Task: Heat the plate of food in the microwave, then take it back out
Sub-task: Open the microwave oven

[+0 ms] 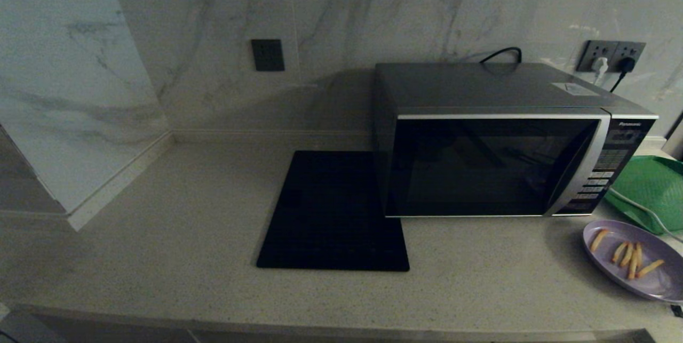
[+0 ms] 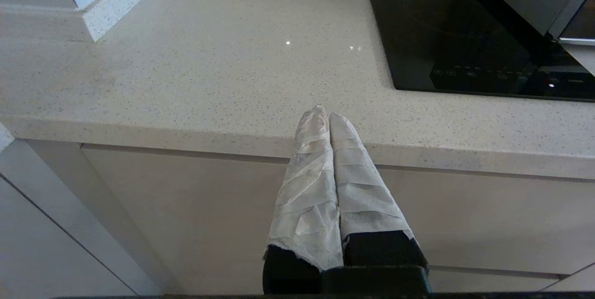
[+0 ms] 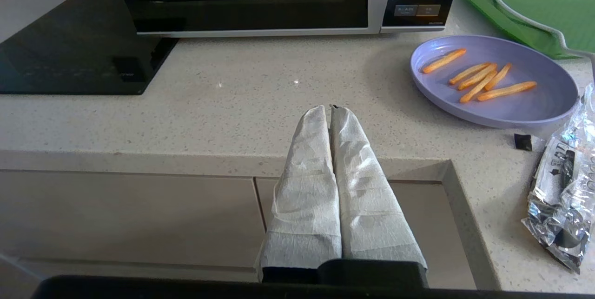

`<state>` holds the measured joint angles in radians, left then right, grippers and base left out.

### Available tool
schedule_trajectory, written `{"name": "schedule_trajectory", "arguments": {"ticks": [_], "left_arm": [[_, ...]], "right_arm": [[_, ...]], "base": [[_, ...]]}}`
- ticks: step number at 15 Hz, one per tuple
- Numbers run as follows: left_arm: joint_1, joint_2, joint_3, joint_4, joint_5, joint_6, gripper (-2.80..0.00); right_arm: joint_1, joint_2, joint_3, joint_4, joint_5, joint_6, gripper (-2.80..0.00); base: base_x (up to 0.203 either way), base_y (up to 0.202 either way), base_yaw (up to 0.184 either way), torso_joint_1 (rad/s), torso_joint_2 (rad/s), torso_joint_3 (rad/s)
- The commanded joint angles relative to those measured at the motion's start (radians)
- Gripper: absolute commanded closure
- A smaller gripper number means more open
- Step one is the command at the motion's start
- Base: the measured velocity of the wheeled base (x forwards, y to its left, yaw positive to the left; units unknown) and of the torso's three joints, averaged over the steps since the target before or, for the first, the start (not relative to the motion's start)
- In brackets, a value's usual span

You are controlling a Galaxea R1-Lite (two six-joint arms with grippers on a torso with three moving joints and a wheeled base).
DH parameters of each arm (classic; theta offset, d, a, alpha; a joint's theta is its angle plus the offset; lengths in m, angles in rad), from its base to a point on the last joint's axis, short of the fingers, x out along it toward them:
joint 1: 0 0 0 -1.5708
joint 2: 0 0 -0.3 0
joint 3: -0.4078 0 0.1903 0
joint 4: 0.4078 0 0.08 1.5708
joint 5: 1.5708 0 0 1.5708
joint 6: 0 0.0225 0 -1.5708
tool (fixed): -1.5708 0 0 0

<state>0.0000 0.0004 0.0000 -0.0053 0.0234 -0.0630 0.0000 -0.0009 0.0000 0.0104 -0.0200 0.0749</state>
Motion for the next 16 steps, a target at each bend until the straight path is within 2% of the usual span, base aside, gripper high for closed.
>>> {"name": "schedule_trajectory", "arguments": {"ticks": [1,11,14,16], "left_arm": [[0.000,-0.002,-0.001,-0.001,0.001,0.000,0.00],[0.000,-0.002,0.000,-0.001,0.000,0.000,0.00],[0.000,-0.002,-0.002,0.002,0.001,0.003,0.00],[0.000,-0.002,-0.002,0.002,0.000,0.003,0.00]], "right_arm": [[0.000,0.001,0.002,0.000,0.000,0.000,0.00],[0.000,0.001,0.002,-0.001,0.001,-0.005,0.00],[0.000,0.001,0.002,-0.003,-0.027,0.057,0.00],[0.000,0.001,-0.007,-0.002,-0.030,0.062,0.00]], "base": [[0.000,0.000,0.000,0.000,0.00,0.000],[0.000,0.000,0.000,0.000,0.00,0.000],[0.000,0.000,0.000,0.000,0.00,0.000],[0.000,0.000,0.000,0.000,0.00,0.000]]}}
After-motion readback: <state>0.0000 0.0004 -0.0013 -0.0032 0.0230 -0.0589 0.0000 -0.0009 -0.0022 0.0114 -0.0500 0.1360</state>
